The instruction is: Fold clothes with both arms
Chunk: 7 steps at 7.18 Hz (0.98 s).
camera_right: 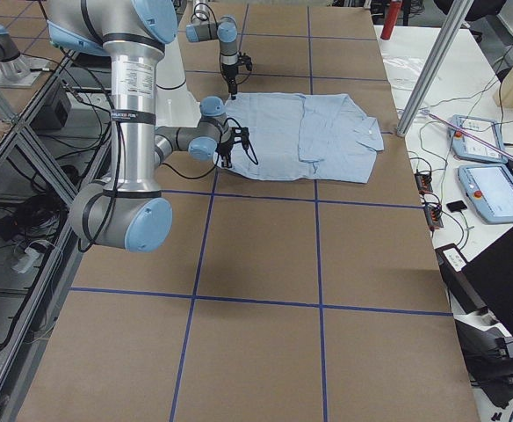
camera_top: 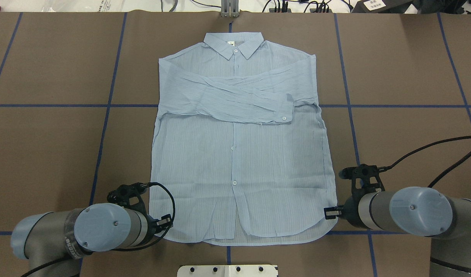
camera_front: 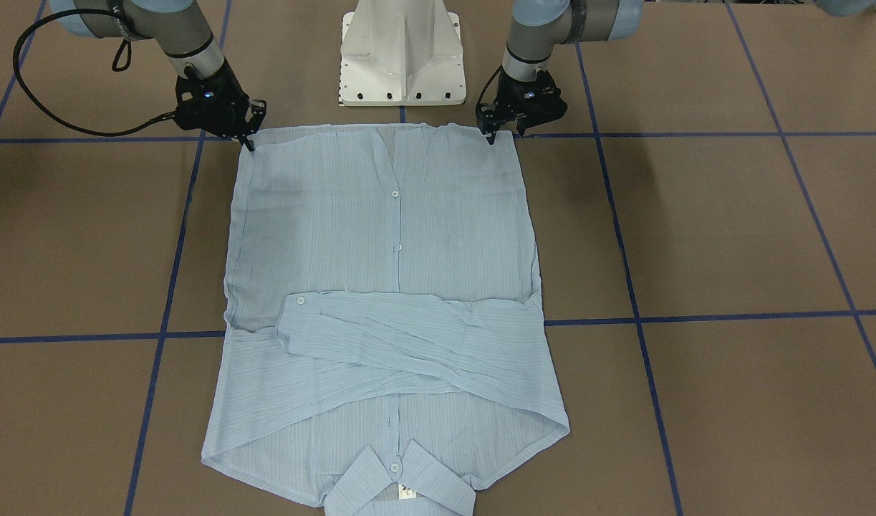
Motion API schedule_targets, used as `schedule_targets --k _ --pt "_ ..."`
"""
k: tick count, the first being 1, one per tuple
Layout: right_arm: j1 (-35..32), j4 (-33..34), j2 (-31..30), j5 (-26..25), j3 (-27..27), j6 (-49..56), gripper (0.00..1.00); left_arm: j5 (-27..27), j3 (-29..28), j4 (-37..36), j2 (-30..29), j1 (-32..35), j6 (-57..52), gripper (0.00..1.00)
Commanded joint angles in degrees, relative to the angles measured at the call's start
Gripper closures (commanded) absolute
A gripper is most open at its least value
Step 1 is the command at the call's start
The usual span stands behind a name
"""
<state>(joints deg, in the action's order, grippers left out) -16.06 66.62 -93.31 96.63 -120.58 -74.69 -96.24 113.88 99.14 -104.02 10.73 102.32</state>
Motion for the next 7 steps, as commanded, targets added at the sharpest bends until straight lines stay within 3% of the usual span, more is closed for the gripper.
schedule_targets --k 1,3,4,7 --pt "-0.63 0.00 -0.03 0.31 -0.09 0.07 1.00 0.00 0.02 0.00 -0.05 -0.01 -0.02 0.78" --pt "-1.08 0.00 -0.03 0.40 -0.35 0.07 1.00 0.00 0.02 0.00 -0.13 -0.01 -0.02 0.89" --pt "-1.34 0.00 -0.03 0.49 -0.44 0.07 1.00 0.00 0.37 0.00 -0.14 0.08 -0.02 1.00" --pt "-2.13 -0.09 1.10 1.10 -0.53 -0.19 1.00 -0.17 0.99 0.00 -0.22 2.00 -0.28 1.00"
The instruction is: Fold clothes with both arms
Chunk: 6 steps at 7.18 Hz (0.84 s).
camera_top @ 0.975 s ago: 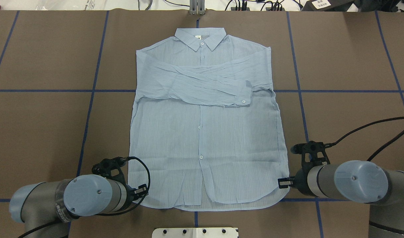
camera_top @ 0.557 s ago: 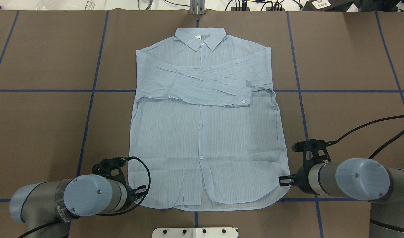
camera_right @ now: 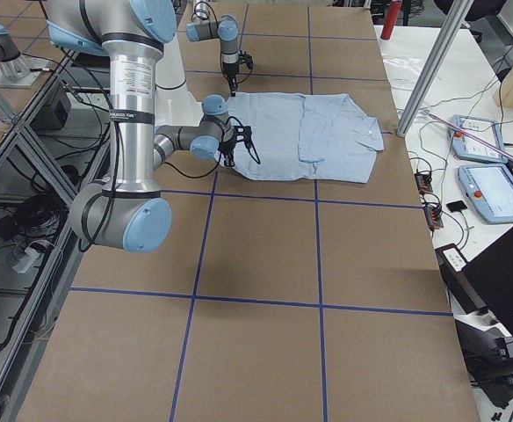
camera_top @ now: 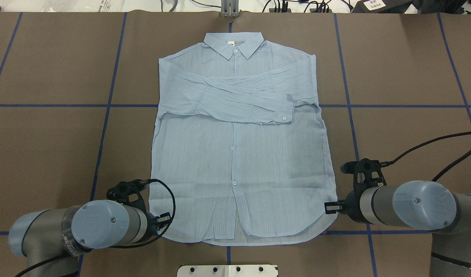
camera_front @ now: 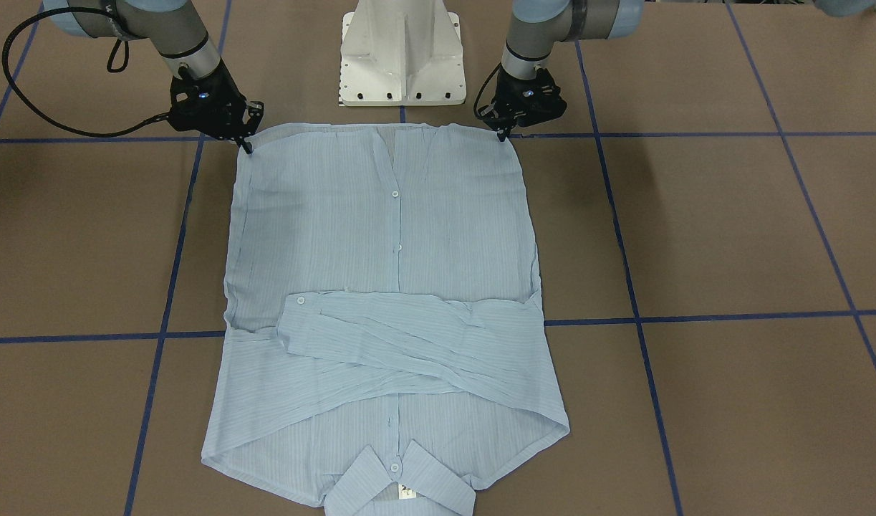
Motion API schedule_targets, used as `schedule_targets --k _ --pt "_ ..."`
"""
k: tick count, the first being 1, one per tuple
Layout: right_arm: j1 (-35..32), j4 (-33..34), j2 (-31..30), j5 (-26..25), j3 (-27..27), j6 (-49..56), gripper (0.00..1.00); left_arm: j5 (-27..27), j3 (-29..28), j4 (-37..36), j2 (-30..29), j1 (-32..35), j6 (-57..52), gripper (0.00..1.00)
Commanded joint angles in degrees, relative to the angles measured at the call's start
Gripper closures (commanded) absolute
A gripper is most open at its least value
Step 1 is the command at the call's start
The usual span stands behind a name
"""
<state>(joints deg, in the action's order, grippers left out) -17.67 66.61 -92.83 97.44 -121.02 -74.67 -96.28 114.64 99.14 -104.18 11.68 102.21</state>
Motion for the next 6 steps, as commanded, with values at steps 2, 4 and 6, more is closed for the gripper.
schedule_targets --k 2,4,6 --pt "-1.83 -0.07 0.72 2.12 -0.44 -0.13 1.00 -0.58 1.19 -0.18 -0.06 2.38 -2.79 1.00" --pt "-6.48 -0.16 0.72 7.30 -0.53 -0.13 1.00 -0.84 1.55 -0.27 0.55 3.43 -4.82 1.00" --pt "-9.13 -0.42 0.72 10.13 -1.05 -0.13 1.00 -1.02 2.25 -0.27 0.55 3.88 -5.18 1.00"
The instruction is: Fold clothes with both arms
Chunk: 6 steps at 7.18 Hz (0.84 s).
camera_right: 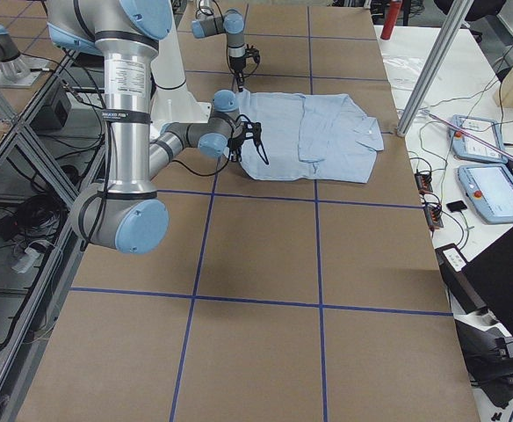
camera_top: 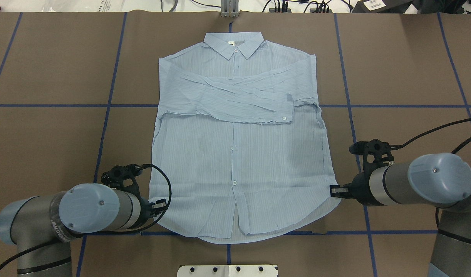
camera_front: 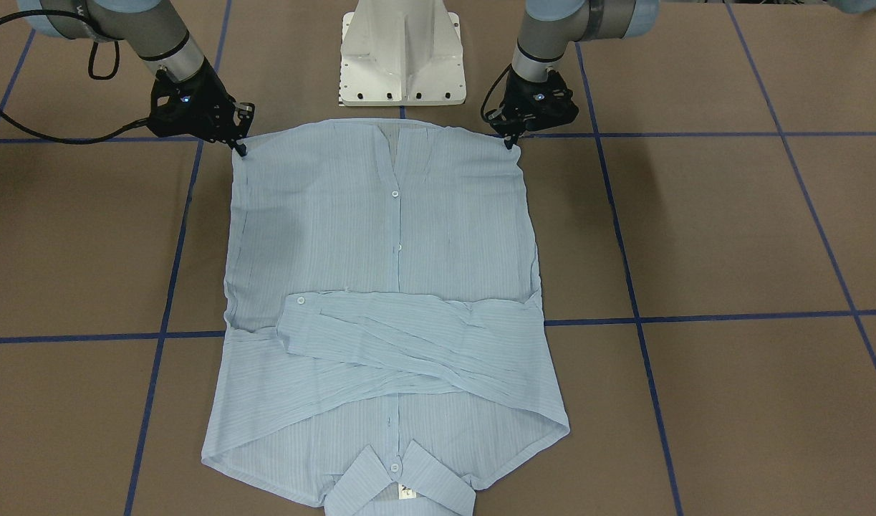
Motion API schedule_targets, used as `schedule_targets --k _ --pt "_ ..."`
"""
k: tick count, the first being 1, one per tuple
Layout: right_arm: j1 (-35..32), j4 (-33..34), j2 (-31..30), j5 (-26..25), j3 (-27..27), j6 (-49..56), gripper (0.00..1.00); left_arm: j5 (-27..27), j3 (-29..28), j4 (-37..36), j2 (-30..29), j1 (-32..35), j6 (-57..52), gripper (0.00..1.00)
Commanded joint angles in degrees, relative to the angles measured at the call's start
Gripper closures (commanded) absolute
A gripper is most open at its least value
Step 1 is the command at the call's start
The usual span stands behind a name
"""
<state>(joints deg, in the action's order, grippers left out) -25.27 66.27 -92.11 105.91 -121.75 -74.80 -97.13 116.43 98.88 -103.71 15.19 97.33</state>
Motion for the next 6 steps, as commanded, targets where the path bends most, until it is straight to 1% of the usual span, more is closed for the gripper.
schedule_targets --k 1,4,6 --pt "-1.71 -0.17 0.09 1.84 -0.41 0.00 1.00 -1.38 0.81 -0.01 0.00 0.98 -0.29 1.00" --pt "-2.94 -0.26 0.00 2.45 -0.33 0.18 1.00 -2.71 0.99 -0.01 0.09 2.13 -1.61 1.00" --pt "-6.62 -0.26 0.00 7.18 -0.24 0.61 1.00 -2.80 0.99 -0.01 0.18 2.56 -1.61 1.00"
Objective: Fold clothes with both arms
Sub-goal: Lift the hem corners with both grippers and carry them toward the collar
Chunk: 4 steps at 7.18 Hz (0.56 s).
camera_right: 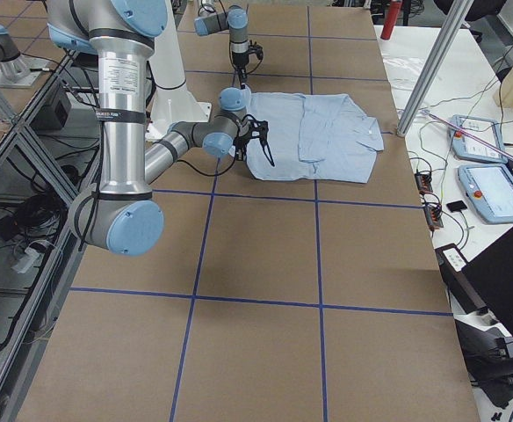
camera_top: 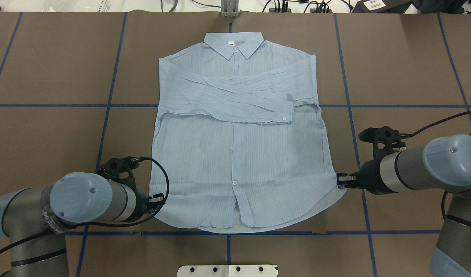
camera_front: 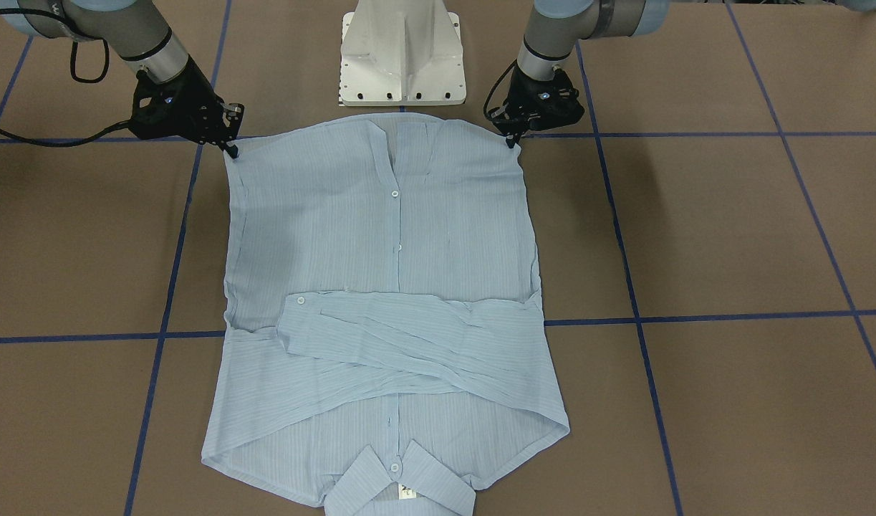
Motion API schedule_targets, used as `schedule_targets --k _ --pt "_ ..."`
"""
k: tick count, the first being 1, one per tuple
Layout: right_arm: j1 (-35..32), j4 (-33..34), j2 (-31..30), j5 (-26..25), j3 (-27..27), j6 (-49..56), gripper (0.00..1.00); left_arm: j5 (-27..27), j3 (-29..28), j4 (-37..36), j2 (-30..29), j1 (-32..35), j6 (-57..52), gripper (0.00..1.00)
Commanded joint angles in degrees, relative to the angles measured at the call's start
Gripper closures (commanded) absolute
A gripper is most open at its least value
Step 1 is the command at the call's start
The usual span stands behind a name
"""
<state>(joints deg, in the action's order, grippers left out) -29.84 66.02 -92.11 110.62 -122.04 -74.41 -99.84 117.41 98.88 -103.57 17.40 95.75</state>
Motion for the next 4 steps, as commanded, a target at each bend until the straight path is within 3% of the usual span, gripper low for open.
schedule_targets --k 1,4 --pt "-2.67 -0.01 0.00 2.76 0.13 0.40 1.00 -0.09 0.10 0.09 0.03 0.44 -0.13 1.00" --pt "-3.47 -0.01 0.00 3.73 0.22 0.49 1.00 -2.10 5.45 0.26 3.10 0.88 -0.57 1.00"
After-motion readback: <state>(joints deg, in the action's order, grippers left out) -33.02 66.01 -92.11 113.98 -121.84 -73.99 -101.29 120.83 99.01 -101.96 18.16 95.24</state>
